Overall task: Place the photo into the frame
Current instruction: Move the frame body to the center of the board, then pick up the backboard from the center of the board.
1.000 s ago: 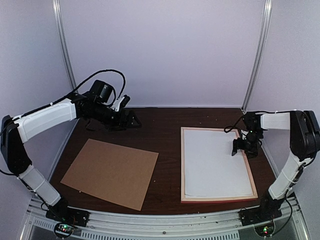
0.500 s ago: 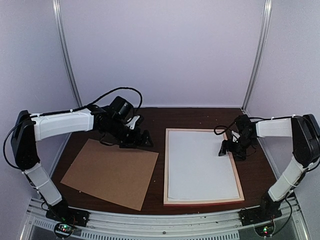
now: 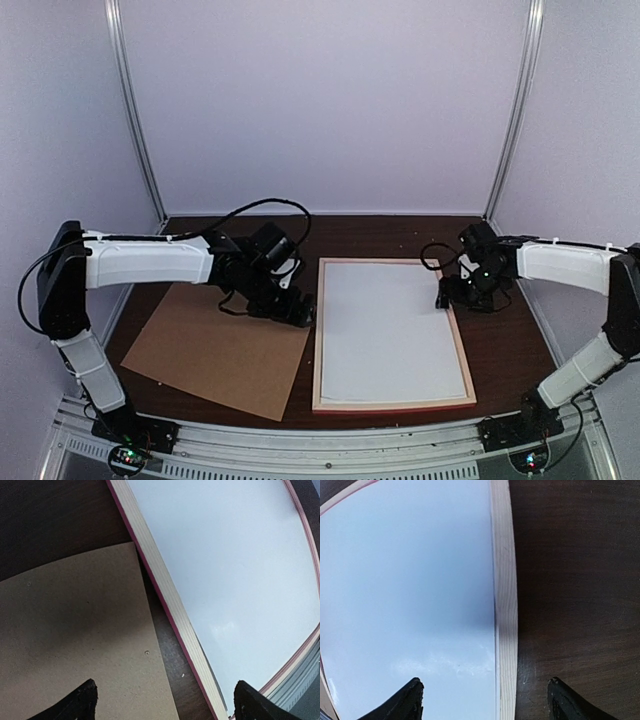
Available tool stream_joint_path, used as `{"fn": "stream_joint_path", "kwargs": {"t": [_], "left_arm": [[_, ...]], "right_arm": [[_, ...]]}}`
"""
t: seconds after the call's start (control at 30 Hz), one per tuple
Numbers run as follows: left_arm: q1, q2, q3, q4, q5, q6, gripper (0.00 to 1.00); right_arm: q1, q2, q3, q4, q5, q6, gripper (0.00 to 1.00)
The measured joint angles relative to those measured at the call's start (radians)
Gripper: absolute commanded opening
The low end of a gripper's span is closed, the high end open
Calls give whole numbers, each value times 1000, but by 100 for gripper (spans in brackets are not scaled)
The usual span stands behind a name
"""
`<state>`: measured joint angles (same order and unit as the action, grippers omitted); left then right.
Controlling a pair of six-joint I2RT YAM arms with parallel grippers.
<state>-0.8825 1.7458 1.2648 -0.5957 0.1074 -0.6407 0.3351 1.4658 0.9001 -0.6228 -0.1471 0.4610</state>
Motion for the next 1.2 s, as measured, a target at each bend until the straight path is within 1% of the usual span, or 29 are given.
{"fn": "stream_joint_path", "kwargs": {"t": [0.13, 0.27, 0.33, 0.5, 0.67, 0.7, 0.83, 1.0, 1.2], "left_arm": [[-58, 0, 0, -13, -49, 3, 97], [-60, -8, -10, -34, -132, 3, 98], [-57, -25, -21, -64, -188, 7, 98], [-38, -95, -39, -142, -306, 23, 98], [55, -188, -98, -186, -351, 26, 98], [92, -219, -120, -195, -355, 27, 98], [163, -270, -142, -221, -364, 37, 98], [175, -278, -142, -224, -364, 47, 98], [189, -269, -142, -226, -354, 51, 98]], "right_arm": [[101, -98, 5, -23, 33, -26, 80], [239, -107, 10, 1, 8, -32, 77], [327, -76, 20, 21, -8, -30, 76], [536, 87, 123, 60, -28, -33, 73], [675, 236, 244, 65, -26, -48, 72], [692, 257, 262, 64, -24, -51, 72], [750, 339, 327, 49, -11, -69, 71], [773, 390, 347, 13, 11, -79, 70], [789, 407, 357, -40, 58, -96, 69]]}}
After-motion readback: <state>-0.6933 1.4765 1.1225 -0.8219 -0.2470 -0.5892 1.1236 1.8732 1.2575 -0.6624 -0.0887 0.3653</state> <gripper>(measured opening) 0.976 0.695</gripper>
